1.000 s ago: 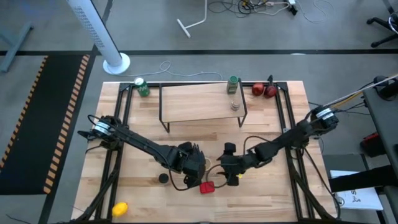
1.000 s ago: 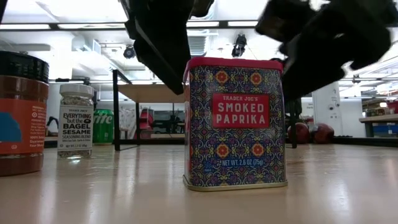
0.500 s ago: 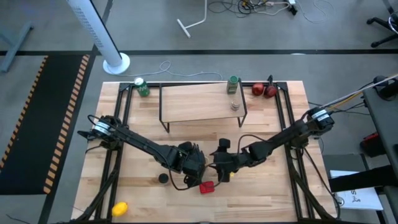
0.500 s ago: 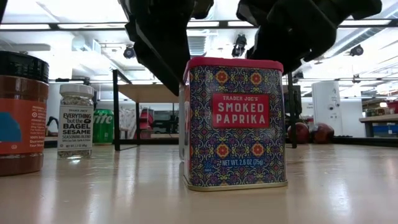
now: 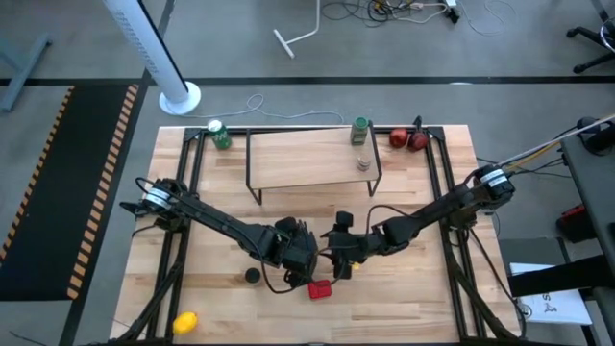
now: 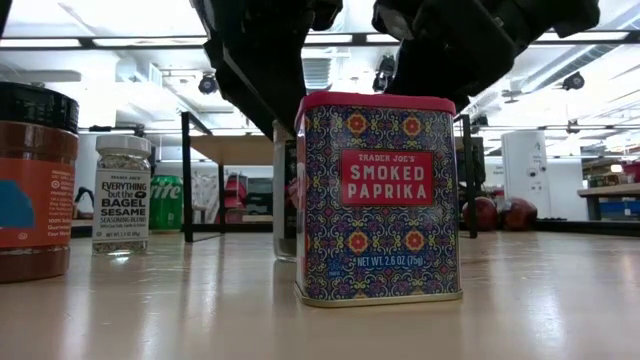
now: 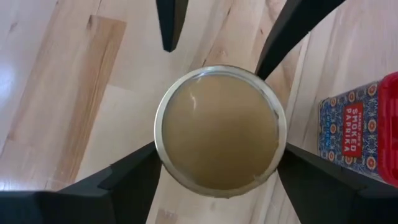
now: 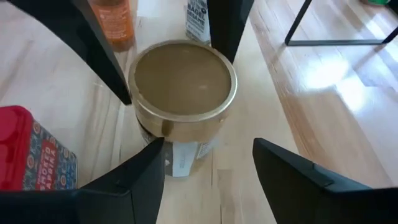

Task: Shelf spices
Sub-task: Put the brown seasoning bottle on the shelf

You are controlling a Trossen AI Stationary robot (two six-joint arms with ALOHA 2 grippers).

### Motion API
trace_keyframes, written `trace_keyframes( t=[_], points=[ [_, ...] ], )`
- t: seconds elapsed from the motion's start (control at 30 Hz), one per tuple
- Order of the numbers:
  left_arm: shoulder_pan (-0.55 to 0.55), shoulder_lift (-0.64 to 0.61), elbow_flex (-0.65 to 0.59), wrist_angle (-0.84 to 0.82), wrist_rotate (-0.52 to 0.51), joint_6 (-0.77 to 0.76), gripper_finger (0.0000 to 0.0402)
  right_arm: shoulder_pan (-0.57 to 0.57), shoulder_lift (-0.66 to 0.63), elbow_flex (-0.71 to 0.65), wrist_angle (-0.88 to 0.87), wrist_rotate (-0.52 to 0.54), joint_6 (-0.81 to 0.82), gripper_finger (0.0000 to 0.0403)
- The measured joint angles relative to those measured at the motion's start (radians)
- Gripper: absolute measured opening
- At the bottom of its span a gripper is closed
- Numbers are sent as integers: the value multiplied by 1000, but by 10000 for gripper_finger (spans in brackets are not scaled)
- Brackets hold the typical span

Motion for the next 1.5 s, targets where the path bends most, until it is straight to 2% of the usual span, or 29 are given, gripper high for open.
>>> trace_keyframes(
  t=[0.23, 0.53, 0.7, 0.8, 1.03, 1.23, 1.33, 1.5],
  points=[
    [1, 0, 0, 16, -1, 2, 293, -3, 0, 0, 16, -47, -8, 222],
    [15, 0, -2, 74, -1, 15, 305, 4, -79, -2, -120, -55, 6, 207],
    [20, 18, -2, 81, 12, 30, 307, 7, -109, -5, -135, -55, 2, 207],
    [21, 44, -2, 79, 54, 36, 298, 16, -121, -5, -165, -55, 6, 210],
    [26, 61, -3, 120, 51, 68, 264, 61, -140, -5, -244, -53, 55, 204],
    [36, 59, 13, 81, 48, 76, 261, 129, -180, -6, -322, -44, 140, 205],
    [39, 57, 74, 18, 48, 91, 261, 186, -207, -8, -362, 7, 182, 204],
    [53, 53, 236, -90, 47, 181, 261, 302, -259, -9, -457, 210, 263, 198]
  ],
)
